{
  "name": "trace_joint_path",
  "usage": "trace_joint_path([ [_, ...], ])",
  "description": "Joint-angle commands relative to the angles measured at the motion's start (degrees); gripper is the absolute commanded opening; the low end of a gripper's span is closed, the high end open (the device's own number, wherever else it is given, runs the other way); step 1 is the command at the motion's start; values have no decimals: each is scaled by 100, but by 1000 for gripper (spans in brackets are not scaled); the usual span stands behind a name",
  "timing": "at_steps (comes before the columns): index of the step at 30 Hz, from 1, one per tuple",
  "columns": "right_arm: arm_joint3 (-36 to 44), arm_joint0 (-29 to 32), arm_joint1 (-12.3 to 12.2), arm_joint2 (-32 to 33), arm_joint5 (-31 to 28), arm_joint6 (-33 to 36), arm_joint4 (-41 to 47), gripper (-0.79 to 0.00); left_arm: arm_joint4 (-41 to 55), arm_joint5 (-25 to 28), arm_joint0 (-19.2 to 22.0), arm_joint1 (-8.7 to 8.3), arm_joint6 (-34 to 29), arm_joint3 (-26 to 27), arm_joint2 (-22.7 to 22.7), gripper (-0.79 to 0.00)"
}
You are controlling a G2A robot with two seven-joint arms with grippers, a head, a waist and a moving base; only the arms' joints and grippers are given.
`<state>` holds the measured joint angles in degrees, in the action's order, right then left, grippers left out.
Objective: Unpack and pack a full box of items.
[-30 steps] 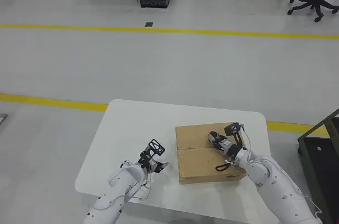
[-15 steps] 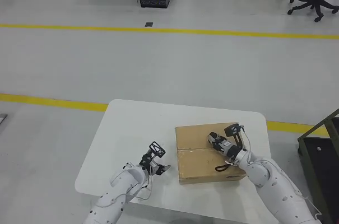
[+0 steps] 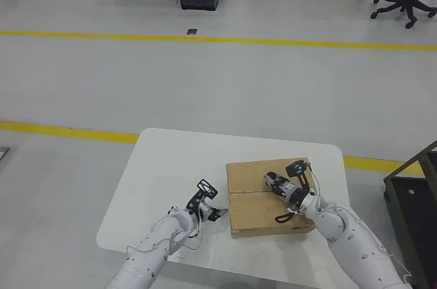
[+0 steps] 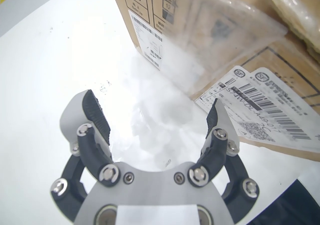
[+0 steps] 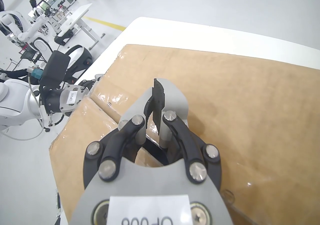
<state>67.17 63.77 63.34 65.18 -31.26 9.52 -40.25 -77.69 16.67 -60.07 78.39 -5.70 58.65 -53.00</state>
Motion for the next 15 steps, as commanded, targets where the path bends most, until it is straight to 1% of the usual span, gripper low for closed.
trace_joint_path([
  [1, -17, -7, 9, -12, -16, 1, 10, -785, 10, -52, 45, 24, 144, -101, 26, 0],
  [6, -58, -33, 35, -44, -27, 1, 19, -785, -28, -433, 79, 67, 542, -185, 22, 0],
  [10, -101, -61, 50, -50, -59, 4, 24, -785, -68, -817, 51, 69, 950, -115, -89, 0],
  [13, -134, -88, 61, -48, -74, 5, 25, -785, -71, -949, 11, 57, 1090, -33, -184, 0],
  [15, -156, -104, 68, -47, -79, 12, 46, -785, -65, -941, -23, 43, 1146, 30, -248, 0],
])
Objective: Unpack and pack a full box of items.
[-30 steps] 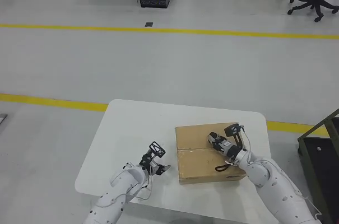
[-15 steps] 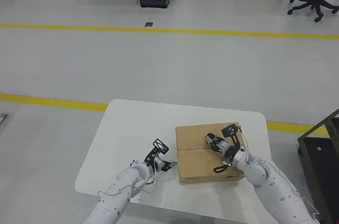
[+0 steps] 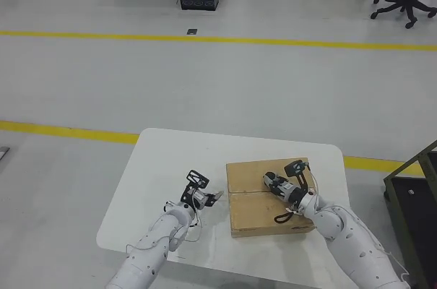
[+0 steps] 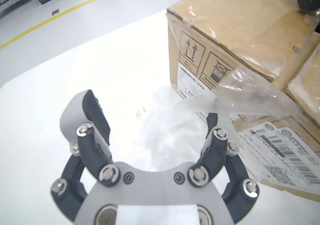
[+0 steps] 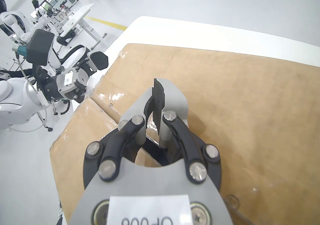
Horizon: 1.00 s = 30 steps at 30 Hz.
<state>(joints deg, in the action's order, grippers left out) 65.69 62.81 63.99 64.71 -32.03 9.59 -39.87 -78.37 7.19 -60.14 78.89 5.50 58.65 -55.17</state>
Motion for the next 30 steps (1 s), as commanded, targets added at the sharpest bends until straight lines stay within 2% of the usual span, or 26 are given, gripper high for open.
trace_joint_path([
  [1, -10, -13, 7, 0, -6, 7, 13, -785, -12, -3, -33, -17, 42, 66, -63, 0],
  [17, -132, -125, 61, -3, -88, 12, 45, -785, -147, -317, -542, -135, 152, 1328, -546, 0],
  [25, -130, -117, 73, 25, -142, -5, 26, -785, -243, -219, -507, -103, 109, 1606, -450, 0],
  [30, -113, -87, 66, 88, -166, -8, 16, -785, -351, 44, -549, -132, -318, 1596, -482, 0],
])
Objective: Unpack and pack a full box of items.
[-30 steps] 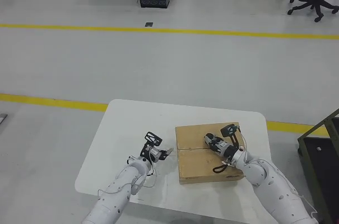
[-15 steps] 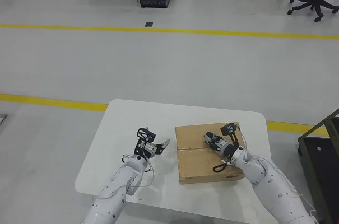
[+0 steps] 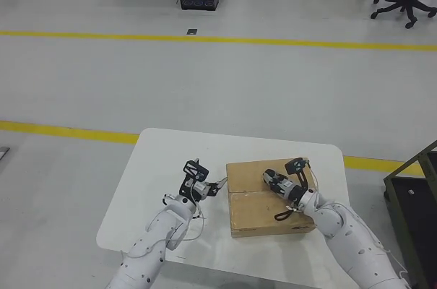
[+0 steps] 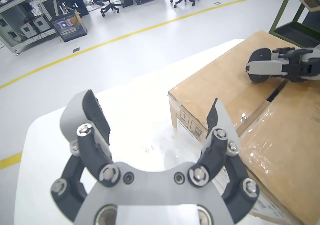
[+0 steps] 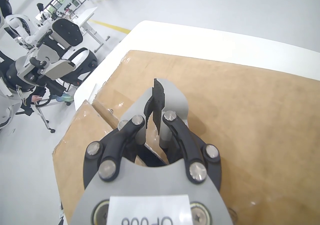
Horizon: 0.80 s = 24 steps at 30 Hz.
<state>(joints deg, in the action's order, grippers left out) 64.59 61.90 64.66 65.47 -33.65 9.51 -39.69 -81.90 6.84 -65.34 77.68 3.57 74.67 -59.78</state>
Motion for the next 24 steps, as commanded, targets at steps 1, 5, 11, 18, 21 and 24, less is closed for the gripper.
trace_joint_path([
  [1, -6, 6, -3, 24, -14, 5, -5, -785, -16, 164, -49, -27, -214, 4, -60, 0],
  [5, -3, 23, -6, 66, -27, 9, -3, -785, -262, 226, -264, -107, -404, 47, -250, 0],
  [11, 30, 49, -8, 105, -19, 43, -17, -785, -443, -146, -590, -174, -377, 151, -531, 0],
  [18, 27, 50, 1, 113, 1, 88, -45, -785, -577, -133, -519, -124, -146, -369, -308, 0],
  [21, 24, 55, 3, 125, 16, 95, -56, -785, -668, 103, -341, -75, -146, -675, -66, 0],
  [24, 41, 67, 5, 136, 18, 106, -57, -785, -807, 192, -136, -22, -79, -973, 142, 0],
])
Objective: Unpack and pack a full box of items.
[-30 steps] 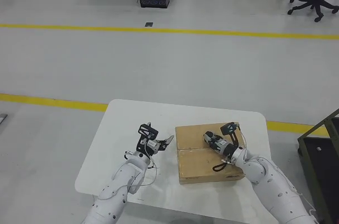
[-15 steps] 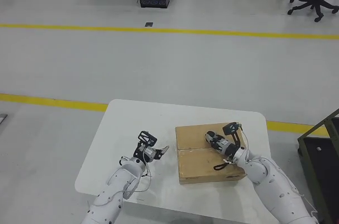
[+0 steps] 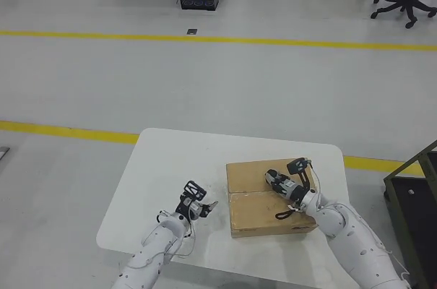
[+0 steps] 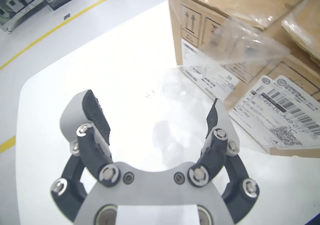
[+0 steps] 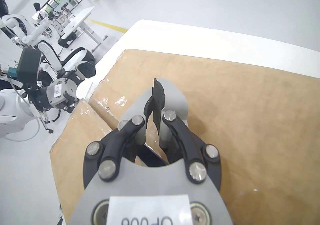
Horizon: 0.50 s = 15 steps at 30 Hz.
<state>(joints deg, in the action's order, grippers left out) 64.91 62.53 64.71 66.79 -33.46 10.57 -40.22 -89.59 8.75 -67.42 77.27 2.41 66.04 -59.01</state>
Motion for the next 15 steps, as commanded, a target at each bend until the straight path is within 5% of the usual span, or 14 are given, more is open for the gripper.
trace_joint_path([
  [1, 18, 15, 0, 6, 0, -4, -11, -785, -26, 30, 134, 39, 68, -216, 122, 0],
  [15, 98, 121, 9, 63, 58, -57, -35, -785, 91, -246, 535, 252, 961, -753, 497, 0],
])
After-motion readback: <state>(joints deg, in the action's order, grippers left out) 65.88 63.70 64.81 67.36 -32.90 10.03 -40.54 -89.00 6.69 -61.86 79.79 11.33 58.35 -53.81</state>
